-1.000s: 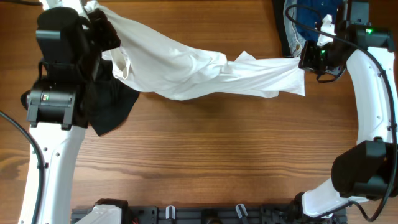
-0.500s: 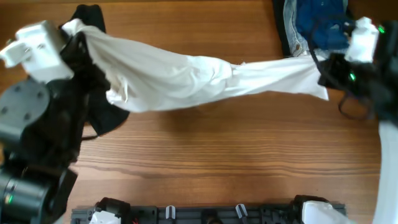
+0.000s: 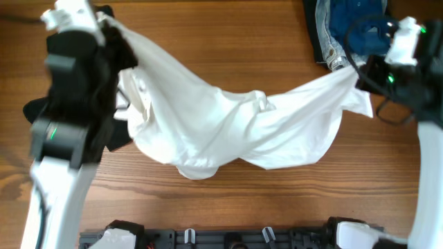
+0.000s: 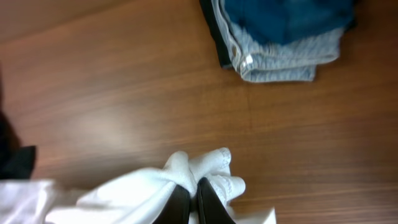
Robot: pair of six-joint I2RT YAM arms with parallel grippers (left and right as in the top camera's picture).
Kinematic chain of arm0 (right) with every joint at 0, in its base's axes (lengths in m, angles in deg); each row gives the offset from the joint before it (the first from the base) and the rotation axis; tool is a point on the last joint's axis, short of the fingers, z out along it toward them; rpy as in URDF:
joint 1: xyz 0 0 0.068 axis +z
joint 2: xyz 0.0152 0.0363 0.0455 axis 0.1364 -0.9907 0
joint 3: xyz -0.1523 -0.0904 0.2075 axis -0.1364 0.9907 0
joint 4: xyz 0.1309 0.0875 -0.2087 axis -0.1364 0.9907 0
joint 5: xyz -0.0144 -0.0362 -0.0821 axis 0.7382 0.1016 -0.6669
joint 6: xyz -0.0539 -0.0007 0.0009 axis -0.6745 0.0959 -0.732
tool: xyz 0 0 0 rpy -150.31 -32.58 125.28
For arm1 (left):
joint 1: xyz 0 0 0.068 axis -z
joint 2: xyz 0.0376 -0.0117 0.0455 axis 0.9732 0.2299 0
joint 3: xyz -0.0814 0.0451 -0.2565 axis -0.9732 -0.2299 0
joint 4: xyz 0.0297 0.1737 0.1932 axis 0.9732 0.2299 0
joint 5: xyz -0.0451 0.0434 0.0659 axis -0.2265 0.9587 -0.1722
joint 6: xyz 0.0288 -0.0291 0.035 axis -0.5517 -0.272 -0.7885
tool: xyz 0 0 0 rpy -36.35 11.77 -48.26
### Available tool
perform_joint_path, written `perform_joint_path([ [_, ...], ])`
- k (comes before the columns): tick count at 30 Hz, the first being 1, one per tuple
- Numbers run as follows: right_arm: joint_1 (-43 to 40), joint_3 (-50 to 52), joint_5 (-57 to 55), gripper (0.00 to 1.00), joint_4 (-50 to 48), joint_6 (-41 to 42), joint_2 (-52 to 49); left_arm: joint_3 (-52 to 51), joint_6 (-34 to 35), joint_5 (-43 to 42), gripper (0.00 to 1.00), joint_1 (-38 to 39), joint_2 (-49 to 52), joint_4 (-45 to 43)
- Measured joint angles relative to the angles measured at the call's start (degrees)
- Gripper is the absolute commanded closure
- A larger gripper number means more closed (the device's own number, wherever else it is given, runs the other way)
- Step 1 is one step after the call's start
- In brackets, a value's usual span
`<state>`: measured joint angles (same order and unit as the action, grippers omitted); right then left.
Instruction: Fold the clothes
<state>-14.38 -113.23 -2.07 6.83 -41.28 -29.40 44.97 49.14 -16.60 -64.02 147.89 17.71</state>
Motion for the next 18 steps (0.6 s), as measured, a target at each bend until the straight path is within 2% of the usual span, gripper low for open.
perform_joint_path([
  [4, 0.0, 0.0, 0.4, 0.96, -5.1, 0.0, -10.2, 0.0, -0.2, -0.9, 0.94, -1.4, 11.3, -6.9],
  [5, 0.0, 0.0, 0.7, 0.95, -7.2, 0.0, -12.9, 0.0, -0.3, -1.3, 0.78, -1.6, 14.9, -10.3],
  [6, 0.0, 0.0, 1.1, 0.96, -8.5, 0.0, -15.0, 0.0, -0.3, -1.4, 0.59, -1.7, 18.1, -14.0],
  [9, 0.0, 0.1, 2.3, 0.96, -13.7, 0.0, -22.0, 0.0, -1.0, -1.8, 0.18, -1.9, 26.9, -24.8],
  [10, 0.0, 0.1, 3.0, 0.96, -15.1, 0.0, -24.4, 0.0, -1.3, -1.9, 0.01, -1.9, 27.6, -25.3],
  [11, 0.0, 0.1, 3.5, 0.96, -15.4, 0.0, -25.7, 0.0, -2.1, -2.1, 0.0, -1.9, 31.9, -28.0],
  [13, 0.0, 0.1, 4.3, 0.96, -15.5, 0.0, -28.3, -0.1, -3.8, -2.1, 0.0, -1.7, 34.2, -26.6],
  [18, 0.0, 0.1, 5.3, 0.96, -15.8, -0.5, -29.2, -0.3, -6.2, -2.1, 0.0, 0.4, 32.2, -13.6],
])
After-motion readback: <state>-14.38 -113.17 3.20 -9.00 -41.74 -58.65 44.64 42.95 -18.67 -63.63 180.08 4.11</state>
